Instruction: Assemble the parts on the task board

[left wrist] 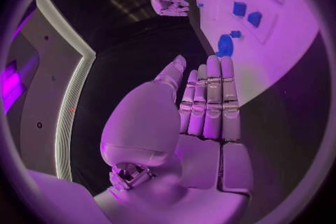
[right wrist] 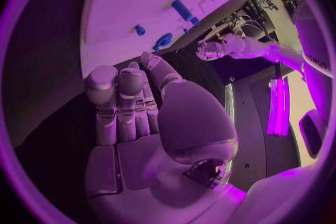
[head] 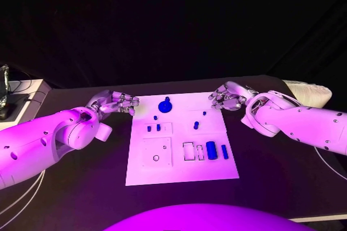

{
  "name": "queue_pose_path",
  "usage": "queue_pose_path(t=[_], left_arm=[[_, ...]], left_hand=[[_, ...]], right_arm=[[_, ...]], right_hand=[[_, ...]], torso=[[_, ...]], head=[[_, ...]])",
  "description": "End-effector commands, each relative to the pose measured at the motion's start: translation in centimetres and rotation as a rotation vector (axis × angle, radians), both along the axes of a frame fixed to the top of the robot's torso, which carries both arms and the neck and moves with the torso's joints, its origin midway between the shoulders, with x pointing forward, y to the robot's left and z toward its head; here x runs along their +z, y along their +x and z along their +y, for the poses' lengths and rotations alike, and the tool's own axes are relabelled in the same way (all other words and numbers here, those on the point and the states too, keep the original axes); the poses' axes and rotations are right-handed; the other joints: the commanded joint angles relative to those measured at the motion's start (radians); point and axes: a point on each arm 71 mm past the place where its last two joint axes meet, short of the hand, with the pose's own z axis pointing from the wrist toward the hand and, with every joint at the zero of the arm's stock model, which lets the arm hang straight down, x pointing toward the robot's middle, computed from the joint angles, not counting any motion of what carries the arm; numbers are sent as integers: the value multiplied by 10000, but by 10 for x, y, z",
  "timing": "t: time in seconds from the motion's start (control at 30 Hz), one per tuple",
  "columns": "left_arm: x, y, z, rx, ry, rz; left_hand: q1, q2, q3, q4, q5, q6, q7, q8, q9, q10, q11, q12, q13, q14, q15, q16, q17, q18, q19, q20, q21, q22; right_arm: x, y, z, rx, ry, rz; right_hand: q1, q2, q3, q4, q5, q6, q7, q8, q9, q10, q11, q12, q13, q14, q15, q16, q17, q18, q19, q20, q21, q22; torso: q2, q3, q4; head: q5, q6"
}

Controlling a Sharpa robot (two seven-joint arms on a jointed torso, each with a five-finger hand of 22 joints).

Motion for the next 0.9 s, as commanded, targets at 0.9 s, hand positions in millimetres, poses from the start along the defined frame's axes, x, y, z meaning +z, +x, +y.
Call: queue_pose_path(t=[0.9], left_arm=[[11,-13,-13,-507,-2391,-679]], left_hand=[[764,476,-1246,-74,31,284,39,-360,7,482,-5,-643,11,548,1,-1331,508,-184,838,-119,-907,-1742]], right_arm=[[-15,-12,61,1562,-5836,-1317]], right_hand=[[475,-1307,-319,1645,174,299,-222,17,-4,-411,-4,-46,-11,-35,58,87,-520,69,598,76,10,-457]], torso=[[12,-12,12]], head=[[-13,-43]])
